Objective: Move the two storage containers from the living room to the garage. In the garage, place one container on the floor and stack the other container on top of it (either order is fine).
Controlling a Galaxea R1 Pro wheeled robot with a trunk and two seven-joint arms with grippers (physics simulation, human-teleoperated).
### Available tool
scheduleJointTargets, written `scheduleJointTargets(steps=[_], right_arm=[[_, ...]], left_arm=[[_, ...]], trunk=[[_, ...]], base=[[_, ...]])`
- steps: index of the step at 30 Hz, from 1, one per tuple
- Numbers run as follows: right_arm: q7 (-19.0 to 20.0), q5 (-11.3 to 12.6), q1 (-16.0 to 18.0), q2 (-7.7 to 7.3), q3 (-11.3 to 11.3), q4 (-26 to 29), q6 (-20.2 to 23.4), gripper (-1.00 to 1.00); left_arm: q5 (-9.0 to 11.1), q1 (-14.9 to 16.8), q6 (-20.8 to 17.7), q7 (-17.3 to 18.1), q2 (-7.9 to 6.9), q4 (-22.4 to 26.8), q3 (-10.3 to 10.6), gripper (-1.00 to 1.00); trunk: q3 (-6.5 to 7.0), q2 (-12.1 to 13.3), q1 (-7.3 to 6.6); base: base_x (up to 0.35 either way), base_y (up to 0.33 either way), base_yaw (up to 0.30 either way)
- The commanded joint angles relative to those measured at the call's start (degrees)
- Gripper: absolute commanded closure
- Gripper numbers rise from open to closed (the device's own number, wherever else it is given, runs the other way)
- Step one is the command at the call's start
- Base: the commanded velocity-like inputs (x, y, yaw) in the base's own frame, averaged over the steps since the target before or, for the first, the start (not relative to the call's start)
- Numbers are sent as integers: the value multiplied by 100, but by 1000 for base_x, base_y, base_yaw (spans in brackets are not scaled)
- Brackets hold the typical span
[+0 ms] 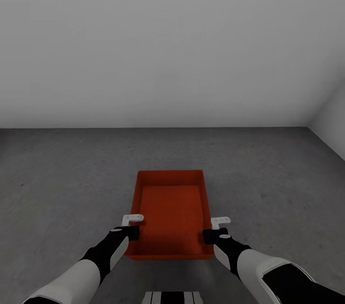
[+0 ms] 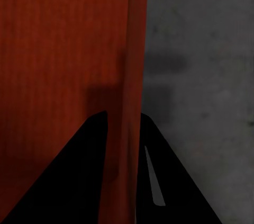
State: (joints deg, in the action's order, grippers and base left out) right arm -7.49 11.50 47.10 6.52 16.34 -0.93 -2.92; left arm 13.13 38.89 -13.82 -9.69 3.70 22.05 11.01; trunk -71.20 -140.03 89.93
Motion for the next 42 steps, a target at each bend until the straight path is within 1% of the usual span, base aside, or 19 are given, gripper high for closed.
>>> scheduleJointTargets(steps=[1, 4, 5, 27, 42], right_arm=[[-13, 112, 1, 0, -8, -22, -35, 100], [-15, 113, 1, -1, -8, -21, -32, 100], [-15, 112, 1, -3, -8, -21, -21, -100], [13, 105, 1, -14, 1, -21, 18, -100], [19, 98, 1, 6, 4, -21, 19, -100]], left_arm=[[5, 4, -33, -77, 46, 65, -82, 100], [6, 4, -33, -77, 44, 62, -82, 100], [6, 4, -33, -77, 45, 60, -82, -100], [14, 4, -25, -77, 36, 62, -83, -100], [14, 4, -33, -77, 28, 62, -90, -100]], trunk=[[-4, -2, -1], [-4, -2, -1], [-4, -2, -1], [-4, -2, -1], [265, 600, -331]], base=[[0, 0, 0], [0, 0, 0], [0, 0, 0], [0, 0, 0], [0, 0, 0]])
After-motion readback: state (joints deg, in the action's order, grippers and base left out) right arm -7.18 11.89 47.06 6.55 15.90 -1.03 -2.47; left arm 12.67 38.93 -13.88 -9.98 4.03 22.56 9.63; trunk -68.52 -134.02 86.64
